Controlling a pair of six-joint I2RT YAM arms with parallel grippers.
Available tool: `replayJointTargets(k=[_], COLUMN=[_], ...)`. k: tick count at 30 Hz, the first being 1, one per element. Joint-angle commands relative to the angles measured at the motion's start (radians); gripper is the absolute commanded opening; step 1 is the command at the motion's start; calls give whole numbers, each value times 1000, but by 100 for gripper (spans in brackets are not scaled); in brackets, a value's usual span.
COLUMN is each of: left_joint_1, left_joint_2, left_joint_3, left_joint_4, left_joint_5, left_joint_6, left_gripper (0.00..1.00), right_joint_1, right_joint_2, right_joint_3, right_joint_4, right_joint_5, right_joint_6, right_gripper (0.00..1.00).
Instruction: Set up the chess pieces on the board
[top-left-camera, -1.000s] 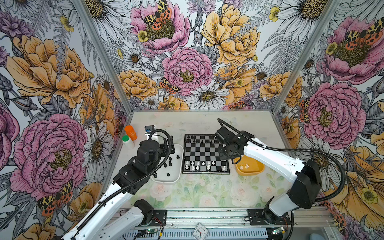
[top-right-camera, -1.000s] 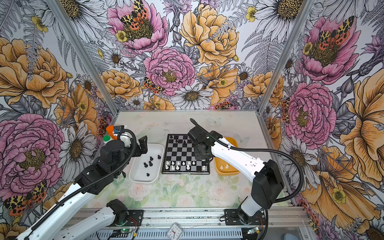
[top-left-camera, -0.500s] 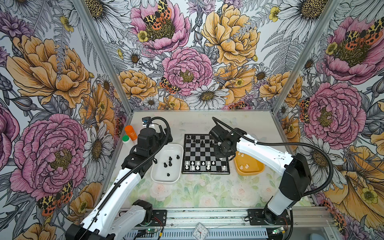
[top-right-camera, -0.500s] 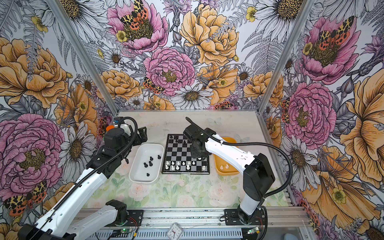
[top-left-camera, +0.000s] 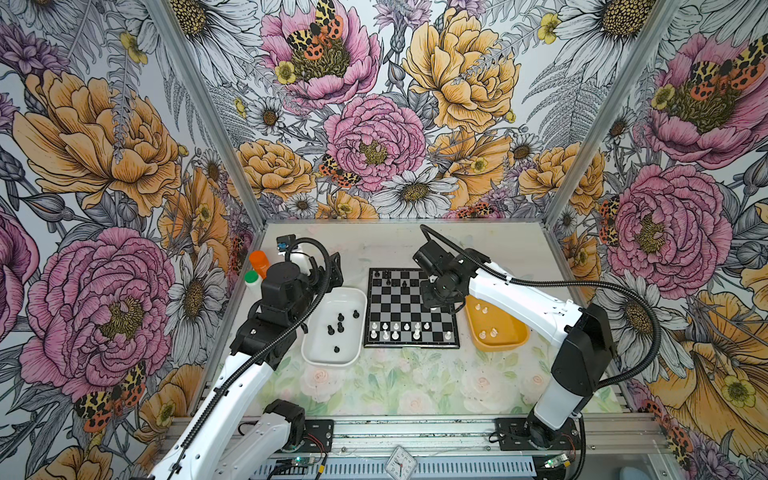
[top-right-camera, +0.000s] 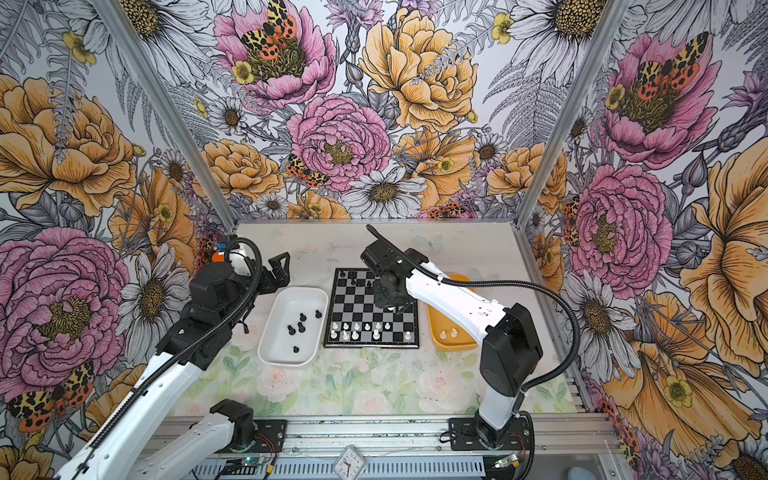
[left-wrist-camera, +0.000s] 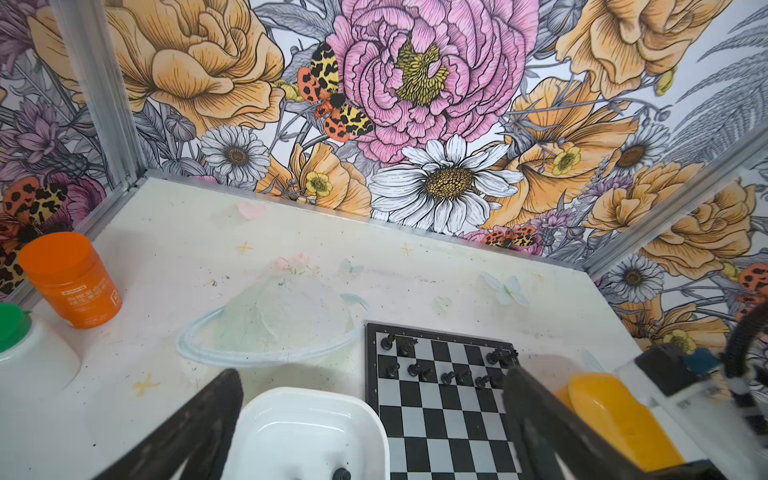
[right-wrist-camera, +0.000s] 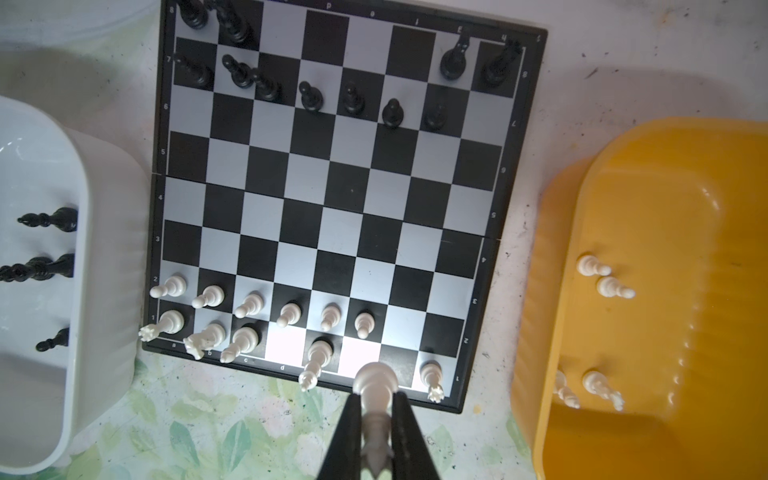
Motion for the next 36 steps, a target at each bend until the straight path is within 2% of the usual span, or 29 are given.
replayJointTargets(k=[1,9,15,23,36], left_joint_1=[-13,-51,-67,-81,-84], left_joint_2=[-87,-276,-378,-394,-319], left_joint_3=[-45,-77,-86,-72,-60], left_joint_4=[-84,-261,-337,-369,-317], left_joint_5=[-18,-18,-20,-6,-20], left_joint_6=[6,-23,-32,-43,-27], left_gripper=[99,99,99,99,99], right_joint_1=[39,158,230,234,223], right_joint_2=[35,111,147,169,186], right_joint_3=[57,128,116,93,5], right_joint_4=[4,3,4,4,65], right_joint_5=[0,4,36,82,61], right_joint_6=[-24,-13,11,-12,-31], right_gripper=[12,11,11,12,13])
